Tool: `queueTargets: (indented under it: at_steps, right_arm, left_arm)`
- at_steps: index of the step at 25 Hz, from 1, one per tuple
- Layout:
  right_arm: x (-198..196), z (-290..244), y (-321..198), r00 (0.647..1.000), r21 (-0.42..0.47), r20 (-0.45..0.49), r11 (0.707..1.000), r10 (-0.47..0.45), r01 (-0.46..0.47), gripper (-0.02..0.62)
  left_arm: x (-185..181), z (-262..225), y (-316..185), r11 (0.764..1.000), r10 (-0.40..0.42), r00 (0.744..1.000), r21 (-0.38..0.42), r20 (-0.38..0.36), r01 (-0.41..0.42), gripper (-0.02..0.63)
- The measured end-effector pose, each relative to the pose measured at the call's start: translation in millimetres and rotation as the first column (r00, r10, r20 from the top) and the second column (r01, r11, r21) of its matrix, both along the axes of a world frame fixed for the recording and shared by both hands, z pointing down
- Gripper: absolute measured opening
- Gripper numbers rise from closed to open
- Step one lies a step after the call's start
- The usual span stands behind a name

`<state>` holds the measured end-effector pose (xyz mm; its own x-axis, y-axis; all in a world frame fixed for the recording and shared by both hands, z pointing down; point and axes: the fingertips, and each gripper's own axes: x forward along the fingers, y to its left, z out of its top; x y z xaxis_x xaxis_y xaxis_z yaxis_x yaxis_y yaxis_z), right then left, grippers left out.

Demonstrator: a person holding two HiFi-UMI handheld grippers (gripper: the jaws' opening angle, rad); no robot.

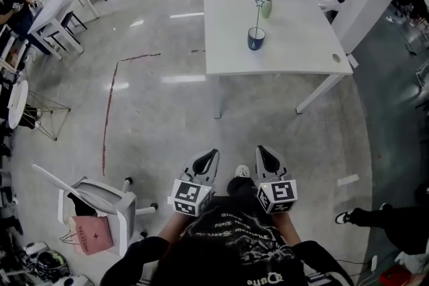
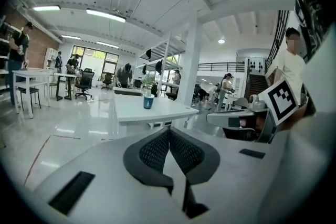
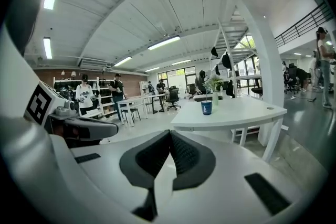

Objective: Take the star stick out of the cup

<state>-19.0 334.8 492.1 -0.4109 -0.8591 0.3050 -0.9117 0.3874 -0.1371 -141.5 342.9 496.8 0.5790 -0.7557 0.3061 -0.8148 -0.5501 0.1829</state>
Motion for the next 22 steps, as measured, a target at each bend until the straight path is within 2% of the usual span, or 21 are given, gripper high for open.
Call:
queueTargets:
  at_steps: [7,12,15,22]
  right_arm:
    - [69.7,3.2,-102.7,0.998,0.022,0.002,0.998,-0.065,0.065,0.008]
    - [115.1,-2.0,-150.0,0.996,0.025,-0.001,0.996,-0.089,0.089,0.008]
    - [128.9,-4.6,-170.7,0.993,0.050,-0.044,0.993,-0.107,0.109,0.008]
    - [138.4,18.0,-193.7,0.995,-0.005,-0.007,0.995,-0.102,0.102,0.008]
  left_arm:
    - [68.8,10.9,-92.3,0.998,-0.063,0.998,-0.016,0.000,0.063,0.020]
    - [110.1,3.3,-136.1,0.993,-0.115,0.993,-0.015,-0.018,0.114,0.021]
    - [124.0,6.6,-152.5,0.993,-0.118,0.993,-0.012,-0.016,0.117,0.021]
    - [138.2,26.2,-182.3,0.992,-0.112,0.993,-0.058,-0.024,0.110,0.021]
